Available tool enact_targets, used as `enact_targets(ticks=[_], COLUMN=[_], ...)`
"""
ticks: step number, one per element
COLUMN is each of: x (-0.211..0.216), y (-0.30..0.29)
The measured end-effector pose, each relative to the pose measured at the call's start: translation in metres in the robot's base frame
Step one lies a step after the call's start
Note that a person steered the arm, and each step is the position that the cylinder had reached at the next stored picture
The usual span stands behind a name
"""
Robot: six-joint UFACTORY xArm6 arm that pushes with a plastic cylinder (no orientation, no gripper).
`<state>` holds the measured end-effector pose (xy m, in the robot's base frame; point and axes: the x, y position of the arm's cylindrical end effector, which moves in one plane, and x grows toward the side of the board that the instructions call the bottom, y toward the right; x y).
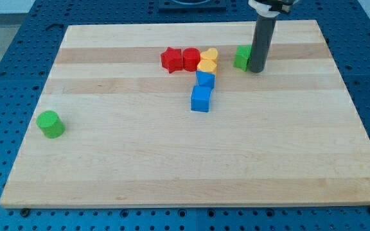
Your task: Slide the green star to the right side of the yellow heart
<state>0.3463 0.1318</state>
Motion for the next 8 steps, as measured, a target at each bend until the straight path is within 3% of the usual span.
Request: enact_targets(ticks=[2, 4, 8], x=[-0.001, -0.02, -0.022], y=[0.039, 0.039, -0.029])
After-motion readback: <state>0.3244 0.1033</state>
